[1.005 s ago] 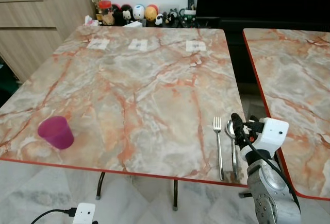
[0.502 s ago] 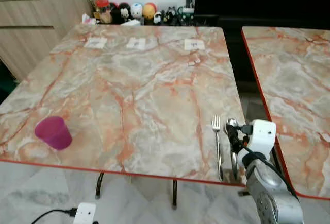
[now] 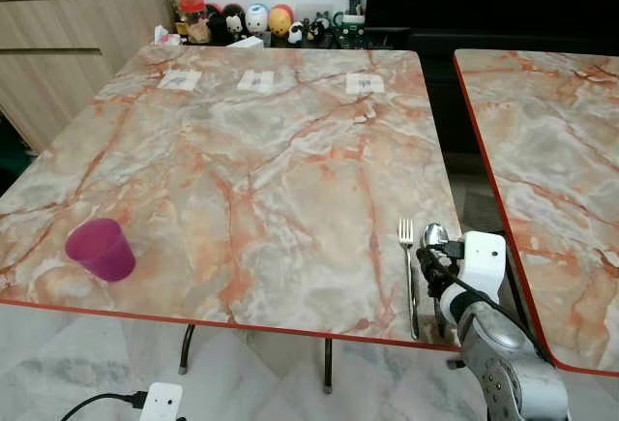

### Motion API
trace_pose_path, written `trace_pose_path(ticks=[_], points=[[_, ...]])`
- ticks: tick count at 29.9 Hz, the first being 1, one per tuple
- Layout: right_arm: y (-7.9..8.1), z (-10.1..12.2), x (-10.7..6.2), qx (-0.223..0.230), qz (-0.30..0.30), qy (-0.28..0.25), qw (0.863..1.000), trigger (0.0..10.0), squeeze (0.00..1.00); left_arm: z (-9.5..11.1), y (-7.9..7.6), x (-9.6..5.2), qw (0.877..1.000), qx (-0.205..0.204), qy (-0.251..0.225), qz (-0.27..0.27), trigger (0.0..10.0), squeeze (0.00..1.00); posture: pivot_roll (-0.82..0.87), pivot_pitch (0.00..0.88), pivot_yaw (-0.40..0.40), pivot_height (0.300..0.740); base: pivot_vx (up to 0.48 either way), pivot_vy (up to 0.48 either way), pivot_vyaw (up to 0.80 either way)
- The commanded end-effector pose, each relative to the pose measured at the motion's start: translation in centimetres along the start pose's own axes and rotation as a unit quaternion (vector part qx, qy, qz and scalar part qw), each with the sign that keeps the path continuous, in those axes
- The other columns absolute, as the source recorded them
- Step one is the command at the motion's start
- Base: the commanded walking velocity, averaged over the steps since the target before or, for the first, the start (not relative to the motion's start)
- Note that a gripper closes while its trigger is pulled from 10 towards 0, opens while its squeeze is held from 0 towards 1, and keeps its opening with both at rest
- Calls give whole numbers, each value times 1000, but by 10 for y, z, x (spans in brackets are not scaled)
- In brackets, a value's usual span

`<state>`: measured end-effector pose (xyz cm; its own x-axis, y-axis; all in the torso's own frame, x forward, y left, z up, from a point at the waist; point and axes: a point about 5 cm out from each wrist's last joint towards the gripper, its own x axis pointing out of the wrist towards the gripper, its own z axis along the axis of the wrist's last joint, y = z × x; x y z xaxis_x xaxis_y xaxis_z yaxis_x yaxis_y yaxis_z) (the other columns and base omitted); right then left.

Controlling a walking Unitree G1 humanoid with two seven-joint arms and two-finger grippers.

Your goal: Setting the table

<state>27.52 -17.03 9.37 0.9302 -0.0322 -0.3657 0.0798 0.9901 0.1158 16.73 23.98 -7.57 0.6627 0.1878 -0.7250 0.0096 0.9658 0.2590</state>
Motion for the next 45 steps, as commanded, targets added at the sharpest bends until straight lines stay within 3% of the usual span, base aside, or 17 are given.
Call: trace_pose_path(ticks=[1,16,25,26,45], points=[[-2,-2,0,0,-8,10,1000,10000,0,-7,2,-2,1000,5,13,-1,10000,0,-76,65,19,740,0,0,0],[-11,-14,1,13,-34,38,999,10000,0,-8,6,-2,1000,7,13,1,10000,0,-76,72,18,740,0,0,0],[-8,-21,2,22,-11,56,998,10000,0,-7,5,-2,1000,7,12,0,10000,0,-73,79,20,740,0,0,0],[-7,-22,3,24,-5,58,998,0,0,-7,6,-2,1000,7,12,1,10000,0,-71,81,20,740,0,0,0],[-6,-23,4,10,1,51,999,0,0,-9,4,-3,1000,6,16,0,10000,0,-70,90,18,740,0,0,0]])
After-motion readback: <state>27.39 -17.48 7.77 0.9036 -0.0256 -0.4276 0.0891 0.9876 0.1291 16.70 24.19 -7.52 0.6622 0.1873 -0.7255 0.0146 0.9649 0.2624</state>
